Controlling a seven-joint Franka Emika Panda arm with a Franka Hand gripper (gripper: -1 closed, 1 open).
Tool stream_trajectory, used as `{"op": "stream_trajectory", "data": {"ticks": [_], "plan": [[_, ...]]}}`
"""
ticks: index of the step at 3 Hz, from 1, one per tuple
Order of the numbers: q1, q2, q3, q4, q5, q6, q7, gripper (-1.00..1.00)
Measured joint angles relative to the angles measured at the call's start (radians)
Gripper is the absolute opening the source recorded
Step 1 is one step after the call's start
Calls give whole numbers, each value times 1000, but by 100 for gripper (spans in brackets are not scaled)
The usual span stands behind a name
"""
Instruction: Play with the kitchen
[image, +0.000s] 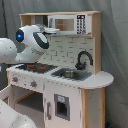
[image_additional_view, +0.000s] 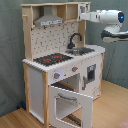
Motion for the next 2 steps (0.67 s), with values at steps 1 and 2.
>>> {"op": "stream_trajectory", "data": {"ticks": [1, 2], "plan": [[53, -39, -56, -57, 0, 17, -3, -100], [91, -59, -91, -82, 0, 31, -9, -100]]}}
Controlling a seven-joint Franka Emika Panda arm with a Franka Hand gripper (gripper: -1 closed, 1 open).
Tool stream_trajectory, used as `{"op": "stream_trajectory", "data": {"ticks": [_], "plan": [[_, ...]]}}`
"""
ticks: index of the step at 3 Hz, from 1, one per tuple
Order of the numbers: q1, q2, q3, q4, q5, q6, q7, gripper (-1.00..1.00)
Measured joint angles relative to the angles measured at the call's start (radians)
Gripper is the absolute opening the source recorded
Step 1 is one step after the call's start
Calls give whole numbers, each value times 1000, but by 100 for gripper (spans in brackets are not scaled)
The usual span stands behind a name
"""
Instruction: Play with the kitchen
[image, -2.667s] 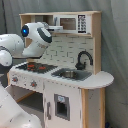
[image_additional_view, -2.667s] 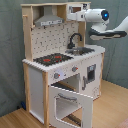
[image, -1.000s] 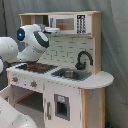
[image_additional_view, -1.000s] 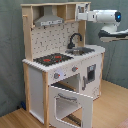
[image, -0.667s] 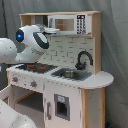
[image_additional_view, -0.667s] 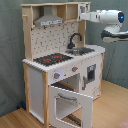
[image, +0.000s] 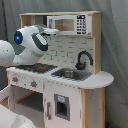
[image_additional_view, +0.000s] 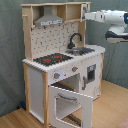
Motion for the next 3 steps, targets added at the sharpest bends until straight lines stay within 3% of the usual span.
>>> {"op": "stream_trajectory", "data": {"ticks": [1, 2, 3], "plan": [[2, -3, 0, 4, 0, 3, 0, 100], [29, -44, -5, 13, 1, 3, 3, 100], [32, -50, 43, 70, 1, 42, 64, 100]]}}
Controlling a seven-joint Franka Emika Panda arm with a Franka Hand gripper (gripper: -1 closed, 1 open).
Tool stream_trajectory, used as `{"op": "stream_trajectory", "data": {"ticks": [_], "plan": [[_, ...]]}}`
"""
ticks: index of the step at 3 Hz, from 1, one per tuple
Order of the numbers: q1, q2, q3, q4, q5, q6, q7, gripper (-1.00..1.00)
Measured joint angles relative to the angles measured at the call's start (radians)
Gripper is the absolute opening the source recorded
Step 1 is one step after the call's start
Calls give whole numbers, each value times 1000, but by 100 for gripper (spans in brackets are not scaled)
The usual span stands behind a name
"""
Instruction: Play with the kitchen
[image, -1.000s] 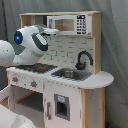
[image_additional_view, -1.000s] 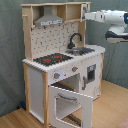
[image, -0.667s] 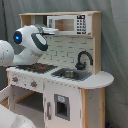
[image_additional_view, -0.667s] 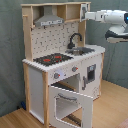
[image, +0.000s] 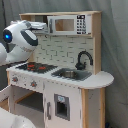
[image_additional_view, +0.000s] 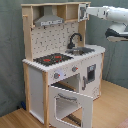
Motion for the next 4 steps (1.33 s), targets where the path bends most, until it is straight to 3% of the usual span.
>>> {"op": "stream_trajectory", "data": {"ticks": [1, 4], "plan": [[-26, 1, 59, 54, 3, 0, 57, 100], [-259, -33, 233, 221, 9, 0, 223, 100]]}}
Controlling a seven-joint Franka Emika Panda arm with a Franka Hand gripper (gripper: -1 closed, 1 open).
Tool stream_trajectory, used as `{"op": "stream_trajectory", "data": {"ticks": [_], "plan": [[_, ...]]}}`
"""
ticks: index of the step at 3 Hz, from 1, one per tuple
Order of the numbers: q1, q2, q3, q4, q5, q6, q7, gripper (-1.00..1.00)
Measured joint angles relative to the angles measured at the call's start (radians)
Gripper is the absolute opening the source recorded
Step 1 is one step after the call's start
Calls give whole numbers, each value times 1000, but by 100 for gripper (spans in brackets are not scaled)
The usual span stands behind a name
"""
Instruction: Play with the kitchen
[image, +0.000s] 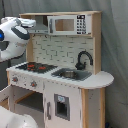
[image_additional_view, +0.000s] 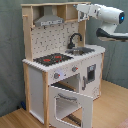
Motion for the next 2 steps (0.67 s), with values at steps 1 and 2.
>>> {"op": "stream_trajectory", "data": {"ticks": [1, 2], "plan": [[-88, -41, 44, 55, 5, -2, 72, 100], [-149, -81, 69, 89, 10, -5, 132, 100]]}}
